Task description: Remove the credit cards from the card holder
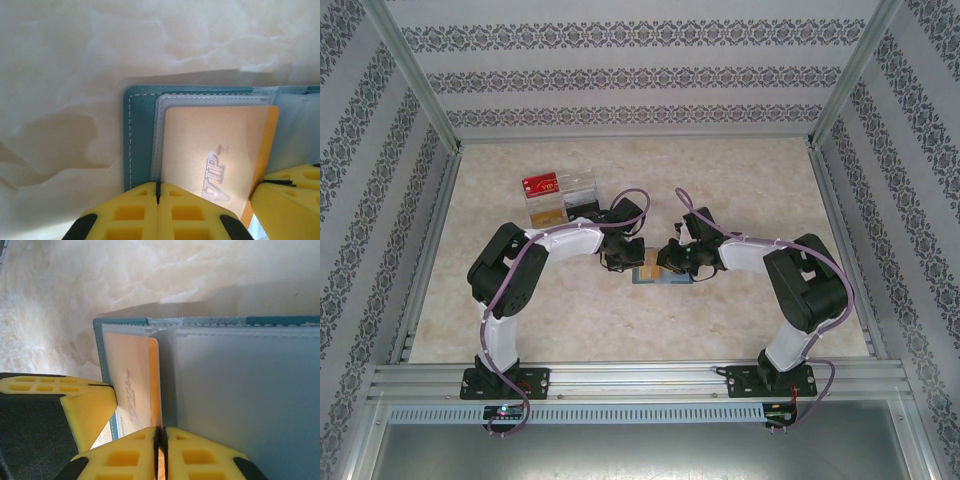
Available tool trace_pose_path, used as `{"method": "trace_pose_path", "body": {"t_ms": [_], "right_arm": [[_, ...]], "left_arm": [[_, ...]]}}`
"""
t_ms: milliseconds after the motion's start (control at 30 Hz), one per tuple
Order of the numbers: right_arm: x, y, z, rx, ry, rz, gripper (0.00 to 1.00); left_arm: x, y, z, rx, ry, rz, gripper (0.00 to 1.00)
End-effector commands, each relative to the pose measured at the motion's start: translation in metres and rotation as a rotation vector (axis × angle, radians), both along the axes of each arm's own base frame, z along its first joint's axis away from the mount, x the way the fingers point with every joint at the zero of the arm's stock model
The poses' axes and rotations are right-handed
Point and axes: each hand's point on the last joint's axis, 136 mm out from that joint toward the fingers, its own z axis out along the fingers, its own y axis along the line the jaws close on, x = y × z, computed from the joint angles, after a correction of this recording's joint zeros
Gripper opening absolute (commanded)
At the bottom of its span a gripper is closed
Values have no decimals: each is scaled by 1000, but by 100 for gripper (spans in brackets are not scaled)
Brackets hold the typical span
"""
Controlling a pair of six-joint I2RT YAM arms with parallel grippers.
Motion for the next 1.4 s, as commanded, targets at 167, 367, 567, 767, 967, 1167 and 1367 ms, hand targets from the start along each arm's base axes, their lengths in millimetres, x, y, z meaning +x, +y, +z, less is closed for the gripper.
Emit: {"method": "trace_pose_path", "body": {"t_ms": [167,367,567,767,967,1167,1367], "right_arm": [[4,0,28,106,-106,40,2],[2,-17,27,85,-120,8,0],[0,-22,16,68,-93,-6,0],[0,-20,8,61,-58,-2,19],[-3,-17,-1,57,-27,13,26],[-4,-12,-7,62,-6,36,28],[-3,-9,-4,68,-17,40,18]], "left_arm": [[-22,13,-24,58,74,-15,3],[-16,7,-3,11,27,-24,15],[-18,1,-7,-8,48,-37,11],[-21,3,-17,11,84,-38,8],[-23,5,-21,27,98,-36,7],[-24,6,-23,34,105,-39,7],[-23,6,-22,38,104,-43,7]]}}
